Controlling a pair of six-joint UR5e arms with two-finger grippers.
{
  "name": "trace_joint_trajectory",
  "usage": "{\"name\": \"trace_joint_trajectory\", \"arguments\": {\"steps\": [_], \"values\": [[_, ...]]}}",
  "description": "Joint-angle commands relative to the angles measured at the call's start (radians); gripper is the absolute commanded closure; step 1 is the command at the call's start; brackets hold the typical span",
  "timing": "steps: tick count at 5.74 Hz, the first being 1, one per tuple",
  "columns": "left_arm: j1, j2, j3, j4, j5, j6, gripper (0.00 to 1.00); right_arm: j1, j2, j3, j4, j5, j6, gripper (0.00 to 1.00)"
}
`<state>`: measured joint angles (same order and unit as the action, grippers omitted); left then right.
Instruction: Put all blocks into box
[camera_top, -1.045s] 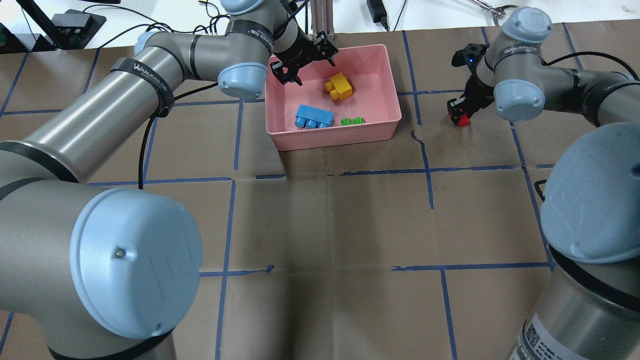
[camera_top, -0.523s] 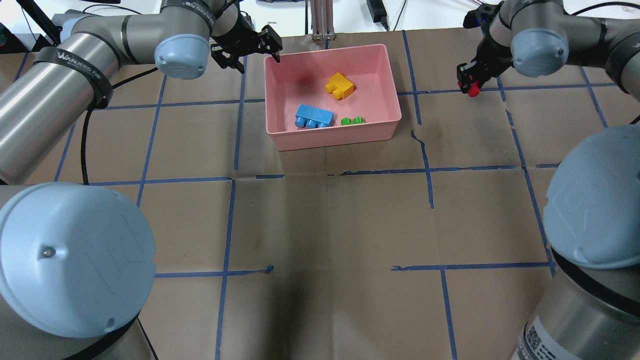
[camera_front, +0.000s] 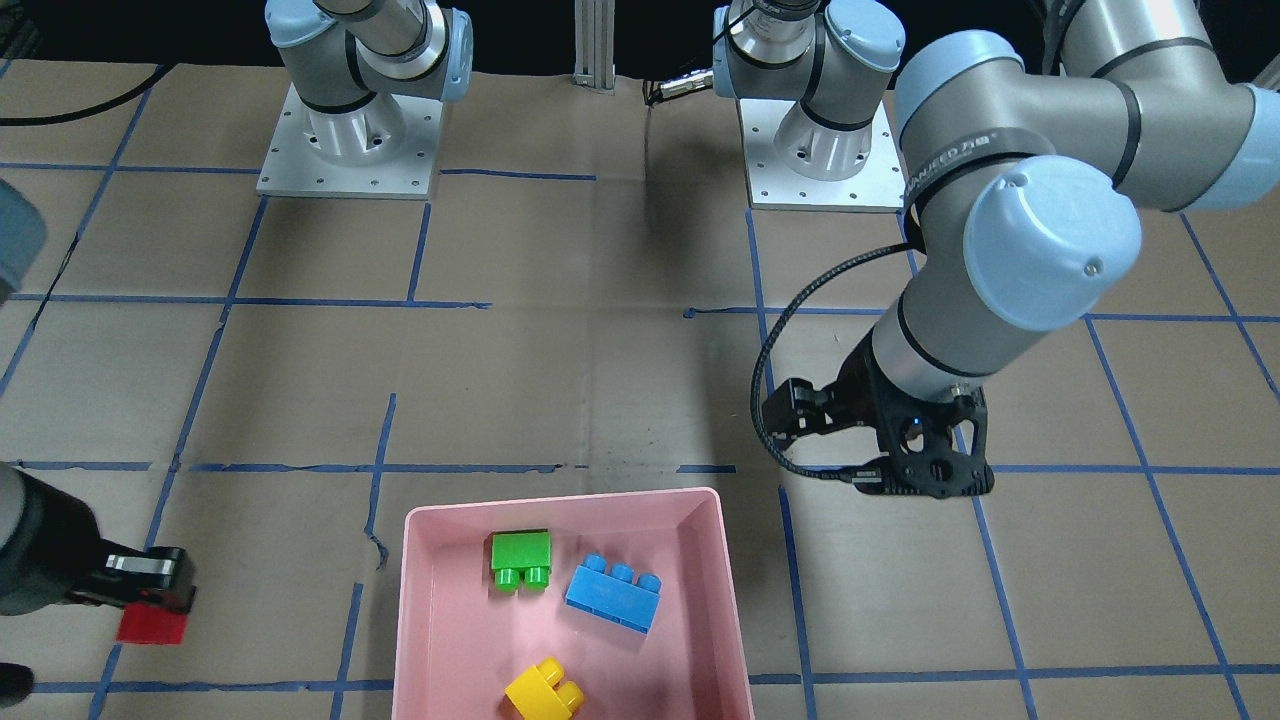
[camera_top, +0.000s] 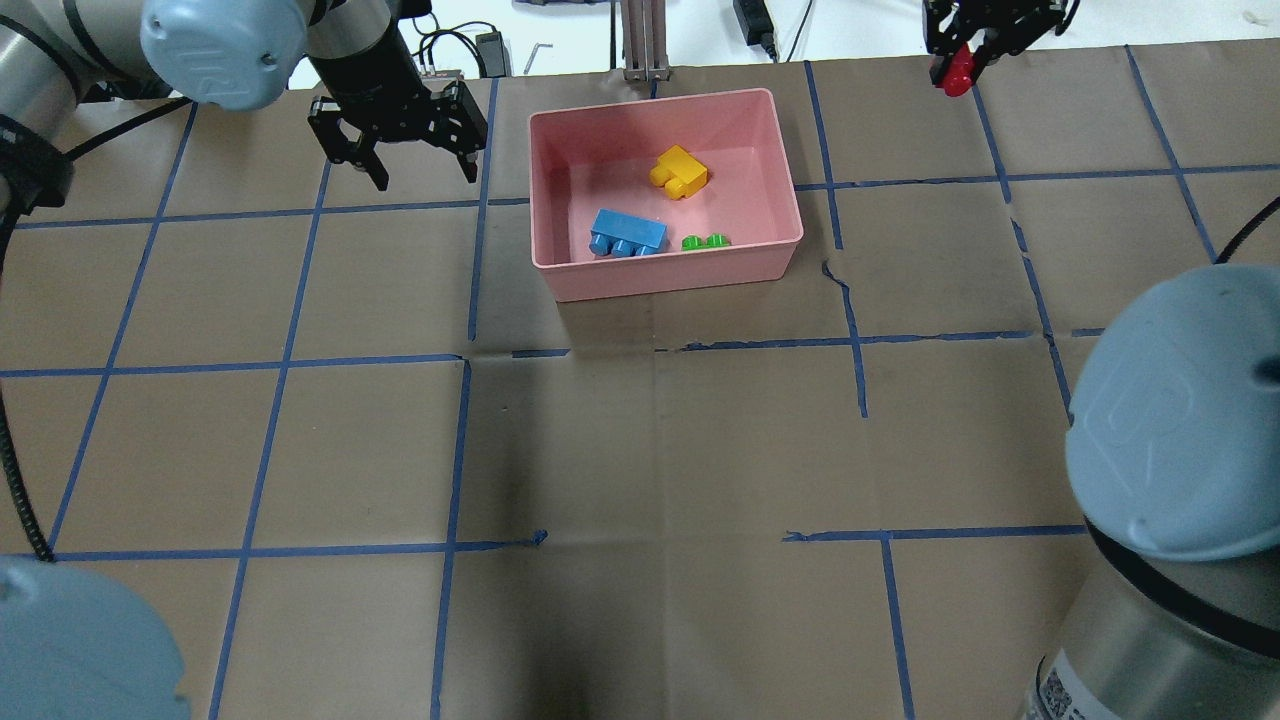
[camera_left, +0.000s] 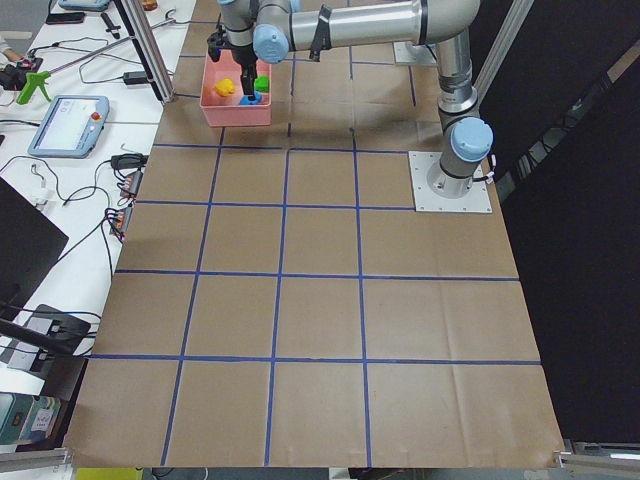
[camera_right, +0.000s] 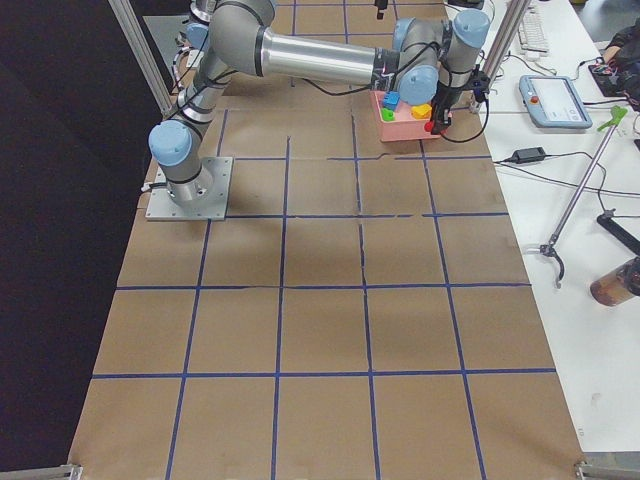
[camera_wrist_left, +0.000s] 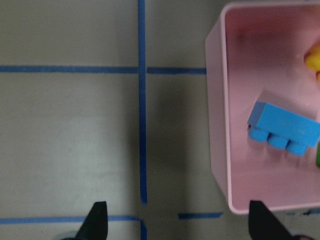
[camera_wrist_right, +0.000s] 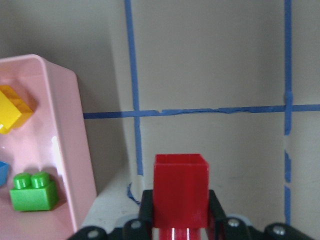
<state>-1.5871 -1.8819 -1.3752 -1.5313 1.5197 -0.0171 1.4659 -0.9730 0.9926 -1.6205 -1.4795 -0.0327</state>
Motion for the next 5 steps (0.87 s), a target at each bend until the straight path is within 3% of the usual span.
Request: {"name": "trace_joint_trajectory", "arguments": {"steps": [1,3,4,5], "values": [[-0.002,0.224,-0.223,-0.035,0.011,-0.004,0.01,0.158,0.025,-0.015,-0.049,0.005,0.339,0.76],[-0.002,0.251,-0.229,-0.038,0.177,0.005,0.01,0.281,0.127,-0.012,-0.180,0.005,0.524,0.76],[0.004,0.242,-0.228,-0.029,0.113,0.008,0.01,0.306,0.166,-0.008,-0.197,0.005,0.557,0.60],[0.010,0.257,-0.226,0.002,0.082,0.029,0.01,0.306,0.171,-0.002,-0.191,-0.002,0.556,0.02]]}}
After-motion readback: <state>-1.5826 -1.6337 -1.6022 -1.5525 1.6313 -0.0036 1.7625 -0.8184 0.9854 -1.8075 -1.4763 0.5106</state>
